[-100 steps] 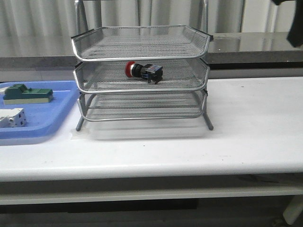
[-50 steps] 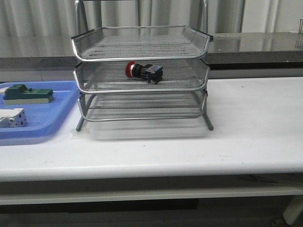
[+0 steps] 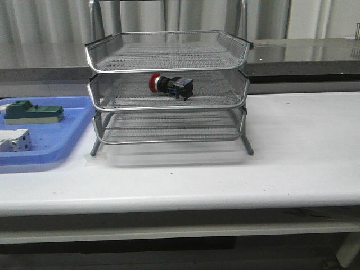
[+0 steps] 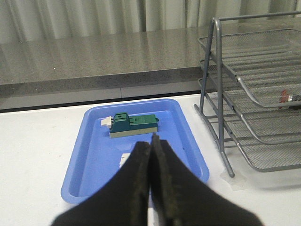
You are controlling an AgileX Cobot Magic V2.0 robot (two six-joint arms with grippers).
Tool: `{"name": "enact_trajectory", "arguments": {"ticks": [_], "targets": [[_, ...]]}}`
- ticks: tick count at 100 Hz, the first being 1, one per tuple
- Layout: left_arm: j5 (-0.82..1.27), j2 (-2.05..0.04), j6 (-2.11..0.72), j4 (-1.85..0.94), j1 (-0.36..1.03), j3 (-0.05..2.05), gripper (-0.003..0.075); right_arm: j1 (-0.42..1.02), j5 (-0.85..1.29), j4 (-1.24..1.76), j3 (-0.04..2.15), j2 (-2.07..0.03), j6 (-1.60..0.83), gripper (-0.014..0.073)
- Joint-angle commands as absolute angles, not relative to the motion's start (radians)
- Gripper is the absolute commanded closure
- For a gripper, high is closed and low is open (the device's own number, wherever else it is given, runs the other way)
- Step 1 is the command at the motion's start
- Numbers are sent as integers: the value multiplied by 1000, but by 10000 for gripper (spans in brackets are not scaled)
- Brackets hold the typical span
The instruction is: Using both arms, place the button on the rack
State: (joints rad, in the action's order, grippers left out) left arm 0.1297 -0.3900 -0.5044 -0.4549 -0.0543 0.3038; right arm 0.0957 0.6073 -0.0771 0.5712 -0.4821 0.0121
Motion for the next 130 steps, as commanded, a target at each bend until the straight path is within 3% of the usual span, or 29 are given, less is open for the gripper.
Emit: {"name": "enact_trajectory", "arguments": {"ticks": [1,64,130], "targets": [[56,-395,-494,-470,-55,332,741,92,541,-92,596,-485,12,653],[56,-395,-494,-470,-55,332,741,92,523,-95,579,-464,12,653],[56,-395,-494,-470,-55,332,741,92,211,-32,104,31,12,653]]}}
